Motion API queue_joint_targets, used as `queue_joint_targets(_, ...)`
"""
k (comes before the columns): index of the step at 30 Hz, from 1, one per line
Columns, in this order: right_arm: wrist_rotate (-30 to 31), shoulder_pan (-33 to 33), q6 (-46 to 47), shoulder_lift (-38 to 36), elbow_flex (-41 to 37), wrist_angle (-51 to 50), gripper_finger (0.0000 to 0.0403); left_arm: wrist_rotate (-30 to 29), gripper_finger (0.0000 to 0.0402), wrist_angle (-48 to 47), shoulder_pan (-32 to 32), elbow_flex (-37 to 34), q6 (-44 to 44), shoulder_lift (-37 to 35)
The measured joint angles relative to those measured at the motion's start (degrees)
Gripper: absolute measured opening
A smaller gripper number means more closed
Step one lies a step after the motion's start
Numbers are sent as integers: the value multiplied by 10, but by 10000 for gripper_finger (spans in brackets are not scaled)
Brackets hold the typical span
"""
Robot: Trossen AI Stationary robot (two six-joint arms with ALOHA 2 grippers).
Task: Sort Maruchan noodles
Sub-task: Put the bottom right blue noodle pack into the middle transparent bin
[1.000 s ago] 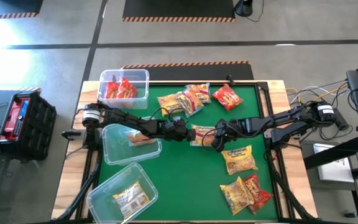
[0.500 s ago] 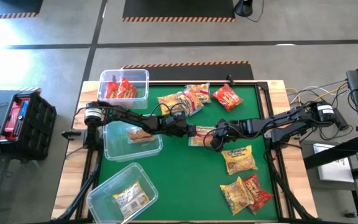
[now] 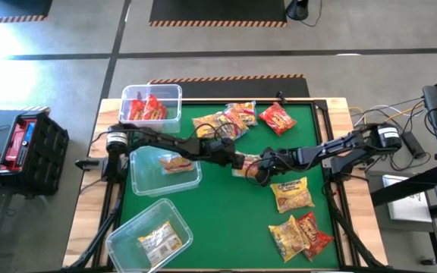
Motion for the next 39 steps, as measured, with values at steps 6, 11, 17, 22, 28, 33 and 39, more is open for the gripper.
queue_joint_targets(6, -1, 0, 1, 39, -1, 33, 9, 18, 210, 4, 0, 36, 2, 30)
queue_joint_targets(11, -3, 0, 0, 49, -1, 34, 9, 22, 210, 3, 0, 46, 16, 34)
queue_joint_targets(17, -3, 0, 0, 45, -1, 36, 9, 22, 205, 10, 0, 50, 17, 34)
queue_joint_targets(22, -3, 0, 0, 45, -1, 39, 9, 22, 170, 18, 0, 50, 17, 34)
queue_joint_targets(28, -3, 0, 0, 45, -1, 42, 9, 23, 113, 18, -1, 53, 20, 34)
queue_joint_targets(33, -3, 0, 0, 36, -1, 41, 9, 28, 70, 16, 0, 53, 26, 28)
queue_joint_targets(39, -6, 0, -16, -2, -1, 33, 9, 31, 14, 15, 0, 53, 36, 20)
